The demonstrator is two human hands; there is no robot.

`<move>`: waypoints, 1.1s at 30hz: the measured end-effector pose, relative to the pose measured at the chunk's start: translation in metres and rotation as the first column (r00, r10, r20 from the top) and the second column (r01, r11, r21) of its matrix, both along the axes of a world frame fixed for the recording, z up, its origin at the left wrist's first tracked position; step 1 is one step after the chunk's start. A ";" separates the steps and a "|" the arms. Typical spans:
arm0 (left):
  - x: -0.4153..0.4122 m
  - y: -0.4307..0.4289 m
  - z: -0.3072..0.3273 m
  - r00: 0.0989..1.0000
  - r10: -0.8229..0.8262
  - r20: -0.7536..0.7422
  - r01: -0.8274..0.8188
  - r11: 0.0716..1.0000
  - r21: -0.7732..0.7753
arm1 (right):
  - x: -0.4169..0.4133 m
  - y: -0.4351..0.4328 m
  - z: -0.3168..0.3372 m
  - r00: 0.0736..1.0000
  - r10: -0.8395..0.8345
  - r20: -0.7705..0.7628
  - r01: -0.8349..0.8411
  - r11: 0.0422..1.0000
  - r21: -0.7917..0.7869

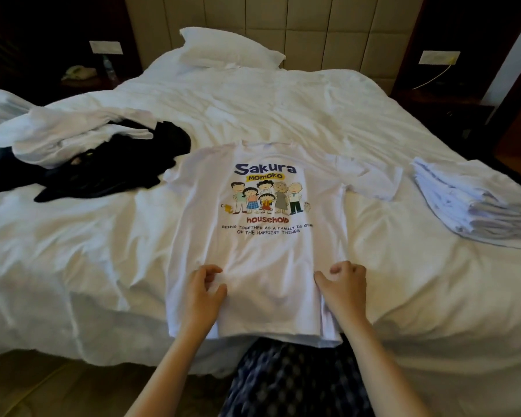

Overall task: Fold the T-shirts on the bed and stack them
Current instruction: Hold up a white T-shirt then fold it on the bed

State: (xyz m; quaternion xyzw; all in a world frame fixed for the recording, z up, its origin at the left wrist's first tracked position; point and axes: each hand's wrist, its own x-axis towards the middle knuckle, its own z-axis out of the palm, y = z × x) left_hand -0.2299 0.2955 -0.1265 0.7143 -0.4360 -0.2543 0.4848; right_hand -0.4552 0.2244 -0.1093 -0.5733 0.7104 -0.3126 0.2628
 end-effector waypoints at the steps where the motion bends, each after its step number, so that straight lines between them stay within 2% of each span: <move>1: 0.002 0.005 -0.003 0.998 0.056 0.002 -0.056 0.998 -0.012 | 0.001 0.006 -0.001 1.000 -0.010 -0.024 0.010 1.000 -0.001; 4: 0.006 0.014 -0.006 0.977 0.213 -0.017 -0.214 0.976 -0.032 | 0.005 0.022 -0.004 0.995 -0.043 -0.084 0.042 0.999 -0.013; 7: 0.012 0.019 -0.007 0.932 0.347 -0.109 -0.351 0.936 -0.023 | 0.007 0.037 -0.011 0.984 -0.079 -0.159 0.076 0.997 -0.027; 11: 0.023 0.025 -0.009 0.900 0.422 -0.112 -0.408 0.904 0.129 | 0.001 0.048 -0.017 0.983 -0.078 -0.167 0.077 0.997 -0.009; 14: 0.029 0.028 -0.010 0.913 0.377 -0.156 -0.344 0.917 0.203 | -0.005 0.047 -0.013 0.991 -0.131 0.026 0.131 0.991 -0.012; 17: 0.033 0.028 -0.010 0.909 0.350 -0.227 -0.326 0.935 0.138 | -0.011 0.051 -0.003 0.926 -0.286 0.248 0.301 0.953 -0.025; 20: 0.044 0.031 -0.009 0.874 0.412 -0.259 -0.425 0.905 0.005 | -0.018 0.063 0.005 0.848 -0.407 0.338 0.474 0.869 -0.143; 22: 0.052 0.033 -0.013 0.842 0.452 -0.295 -0.481 0.876 -0.029 | -0.023 0.070 0.005 0.829 -0.426 0.362 0.518 0.830 -0.209; 24: 0.055 0.037 -0.017 0.829 0.478 -0.291 -0.485 0.873 0.054 | -0.030 0.077 -0.002 0.833 -0.441 0.334 0.512 0.843 -0.163; 27: 0.057 0.041 -0.021 0.836 0.469 -0.286 -0.445 0.883 0.148 | -0.037 0.084 -0.020 0.859 -0.458 0.229 0.472 0.881 -0.010; 30: 0.060 0.045 -0.022 0.861 0.462 -0.214 -0.420 0.882 0.216 | -0.039 0.089 -0.030 0.898 -0.418 0.141 0.407 0.908 0.099; 33: 0.066 0.046 -0.025 0.891 0.430 -0.143 -0.382 0.882 0.276 | -0.038 0.087 -0.030 0.895 -0.392 0.212 0.356 0.915 0.192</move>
